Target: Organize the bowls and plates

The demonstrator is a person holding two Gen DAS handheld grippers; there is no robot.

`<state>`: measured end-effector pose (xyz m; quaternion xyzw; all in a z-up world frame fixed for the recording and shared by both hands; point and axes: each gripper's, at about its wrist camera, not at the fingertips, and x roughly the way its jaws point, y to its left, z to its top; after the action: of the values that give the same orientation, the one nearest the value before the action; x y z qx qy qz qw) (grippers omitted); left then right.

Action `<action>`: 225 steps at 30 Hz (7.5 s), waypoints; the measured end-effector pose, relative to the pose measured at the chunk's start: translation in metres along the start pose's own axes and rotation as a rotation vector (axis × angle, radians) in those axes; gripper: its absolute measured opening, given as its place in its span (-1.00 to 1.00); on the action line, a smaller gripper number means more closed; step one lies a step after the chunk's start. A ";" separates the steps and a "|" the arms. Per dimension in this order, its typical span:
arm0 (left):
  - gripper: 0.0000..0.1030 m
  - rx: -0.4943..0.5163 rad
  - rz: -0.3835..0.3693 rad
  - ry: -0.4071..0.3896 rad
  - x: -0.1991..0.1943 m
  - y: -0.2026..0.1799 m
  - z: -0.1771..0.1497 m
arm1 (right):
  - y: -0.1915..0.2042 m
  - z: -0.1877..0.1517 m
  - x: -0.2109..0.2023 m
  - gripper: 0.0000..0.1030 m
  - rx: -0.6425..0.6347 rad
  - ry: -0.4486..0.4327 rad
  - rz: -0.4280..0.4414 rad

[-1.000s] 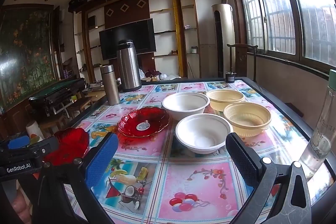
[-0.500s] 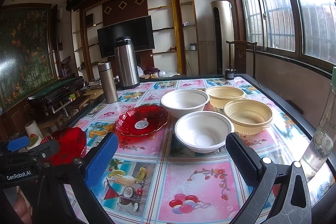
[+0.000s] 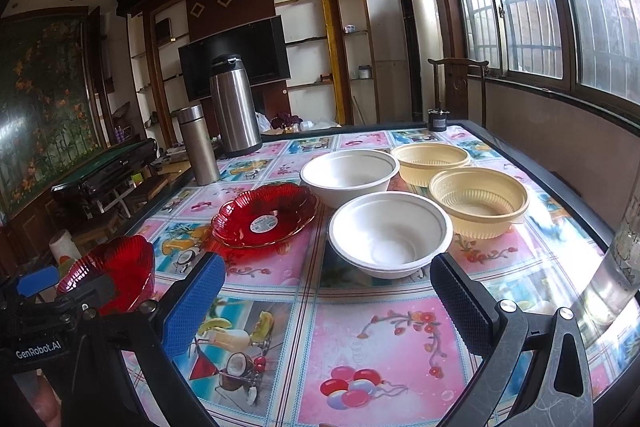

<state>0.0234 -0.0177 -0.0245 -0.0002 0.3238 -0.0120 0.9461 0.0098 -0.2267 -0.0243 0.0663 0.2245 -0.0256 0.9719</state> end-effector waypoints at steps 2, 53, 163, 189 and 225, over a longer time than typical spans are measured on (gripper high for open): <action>1.00 0.002 -0.005 0.003 0.001 -0.001 0.000 | 0.000 0.000 0.001 1.00 0.002 0.004 0.000; 1.00 -0.381 -0.447 0.618 0.222 0.007 0.130 | -0.023 0.048 0.206 0.99 0.760 0.627 0.750; -0.84 -0.382 -0.213 0.235 0.085 0.027 0.059 | -0.001 0.033 0.153 -0.90 0.514 0.281 0.450; -0.83 -0.460 -0.069 0.268 0.048 0.171 -0.016 | 0.172 -0.031 0.095 -0.82 0.179 0.476 0.441; 0.34 -0.254 -0.184 0.172 -0.021 0.114 -0.005 | 0.026 0.016 0.038 0.48 0.152 0.266 0.313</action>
<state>0.0058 0.0969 -0.0166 -0.1484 0.4008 -0.0574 0.9022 0.0530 -0.2042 -0.0239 0.1761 0.3351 0.1179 0.9180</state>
